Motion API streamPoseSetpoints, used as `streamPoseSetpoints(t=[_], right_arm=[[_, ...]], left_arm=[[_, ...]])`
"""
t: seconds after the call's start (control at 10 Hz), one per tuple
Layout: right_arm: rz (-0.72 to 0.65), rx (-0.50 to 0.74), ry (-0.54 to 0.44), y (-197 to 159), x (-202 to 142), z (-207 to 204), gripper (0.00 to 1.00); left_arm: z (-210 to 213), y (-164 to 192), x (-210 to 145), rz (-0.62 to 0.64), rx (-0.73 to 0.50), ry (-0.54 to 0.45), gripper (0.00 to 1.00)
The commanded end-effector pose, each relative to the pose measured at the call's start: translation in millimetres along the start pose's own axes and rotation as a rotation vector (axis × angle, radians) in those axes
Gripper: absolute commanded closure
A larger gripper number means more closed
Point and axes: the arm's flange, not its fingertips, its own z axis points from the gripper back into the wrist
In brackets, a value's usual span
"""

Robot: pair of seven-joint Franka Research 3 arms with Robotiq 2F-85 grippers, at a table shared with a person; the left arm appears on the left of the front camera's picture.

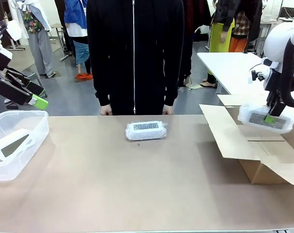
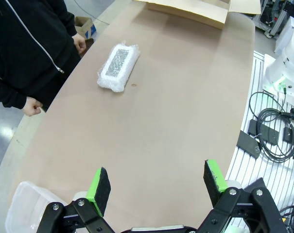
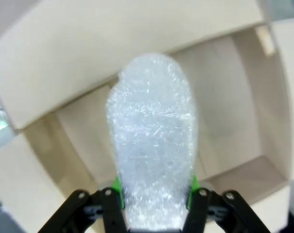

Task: Separate and place wrapped and unwrapped clocks.
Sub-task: If the picked Digital clock is wrapped, place it in the Package Box ; if not, place it in the Organizing box.

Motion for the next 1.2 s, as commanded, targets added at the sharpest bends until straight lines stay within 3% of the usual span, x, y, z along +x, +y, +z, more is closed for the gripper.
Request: streamPoseSetpoints(t=[0.0,0.5,0.6,1.1], right_arm=[[-0.121,-0.016,0.059,-8.8,-5.9,-18.4,0.48],[-0.209,0.007,0.108,-18.9,-11.3,-46.6,0.48],[-0.21,0.0,0.108,-17.8,-10.6,-45.6,0.0],[-0.192,-0.027,0.092,-14.6,-7.5,-36.1,0.0]], left_arm=[[0.5,-0.3,-0.6,0.001,-0.002,-0.003,0.0],[0.5,-0.3,-0.6,0.001,-0.002,-0.003,0.0],[0.5,-0.3,-0.6,0.001,-0.002,-0.003,0.0],[0.5,-0.3,-0.6,0.001,-0.002,-0.003,0.0]])
